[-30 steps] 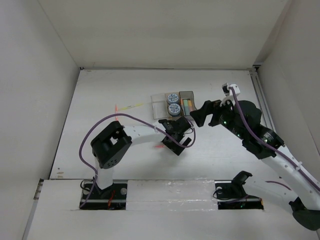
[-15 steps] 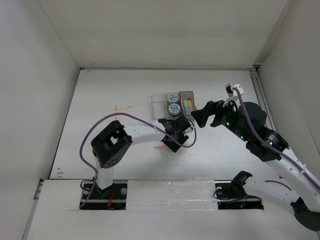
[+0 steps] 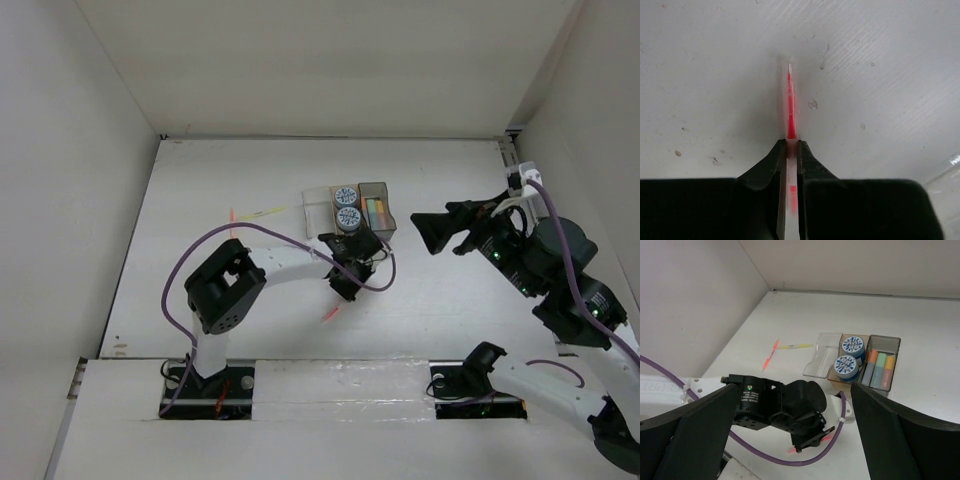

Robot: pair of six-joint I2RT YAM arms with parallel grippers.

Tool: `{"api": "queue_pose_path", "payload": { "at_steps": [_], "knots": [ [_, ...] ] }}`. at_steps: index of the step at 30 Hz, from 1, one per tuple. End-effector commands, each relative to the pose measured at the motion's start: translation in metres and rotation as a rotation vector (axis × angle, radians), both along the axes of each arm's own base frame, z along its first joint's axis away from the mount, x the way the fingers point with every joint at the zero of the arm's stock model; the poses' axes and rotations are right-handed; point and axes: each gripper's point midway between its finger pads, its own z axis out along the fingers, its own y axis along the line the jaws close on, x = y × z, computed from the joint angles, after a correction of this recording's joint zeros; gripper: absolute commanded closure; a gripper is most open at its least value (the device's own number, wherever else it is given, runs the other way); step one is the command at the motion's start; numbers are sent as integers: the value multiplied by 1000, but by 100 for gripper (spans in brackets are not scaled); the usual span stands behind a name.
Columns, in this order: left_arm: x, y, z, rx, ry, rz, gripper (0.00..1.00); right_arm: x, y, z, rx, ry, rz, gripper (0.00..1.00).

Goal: Sort the stationery into containers
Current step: Pick up the pen from the center of the board, then place the pen in the storage box.

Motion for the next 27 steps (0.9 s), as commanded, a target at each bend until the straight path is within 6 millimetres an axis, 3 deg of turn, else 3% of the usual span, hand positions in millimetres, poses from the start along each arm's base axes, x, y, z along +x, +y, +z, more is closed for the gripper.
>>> {"api": "queue_pose_path", "payload": {
  "at_steps": [1,3,4,5,6,7,10,11,12,14,15,18,19,22,25,27],
  "knots": [
    [17,-23,55,-152,4,47,100,-7,-16,19,16,-35,-44,0],
    [29,-40,94,-265,-27,53,100,-8,-22,26,24,-44,-64,0],
    [42,-52,124,-339,-62,65,100,-7,-25,23,14,-34,-81,0],
    [58,-50,140,-371,-76,115,100,-5,-26,24,11,-31,-92,0],
    [77,-56,175,-428,-134,150,100,-5,-29,26,10,-31,-104,0],
    [91,-52,192,-446,-164,197,100,-4,-30,26,10,-31,-115,0],
    [142,-21,214,-465,-156,419,100,-6,-32,24,11,-32,-115,0],
    [160,-14,231,-508,-163,476,100,-6,-32,24,11,-32,-115,0],
    [187,8,230,-524,-151,557,100,-6,-32,27,18,-39,-115,0],
    [213,29,236,-546,-160,672,100,-6,-30,27,18,-39,-106,0],
    [233,52,226,-531,-156,744,100,-3,-27,21,5,-26,-106,0],
    [252,71,210,-536,-116,805,100,-1,-23,15,-8,-13,-96,0],
    [261,83,192,-507,-98,839,100,-1,-23,15,0,-8,-97,0],
    [268,87,169,-494,-81,865,100,2,-23,13,-7,-2,-107,0],
    [263,84,142,-484,-26,878,100,3,-22,9,-13,5,-107,0],
    [262,82,145,-521,-41,873,100,4,-21,4,-22,13,-107,0]
  ]
}}
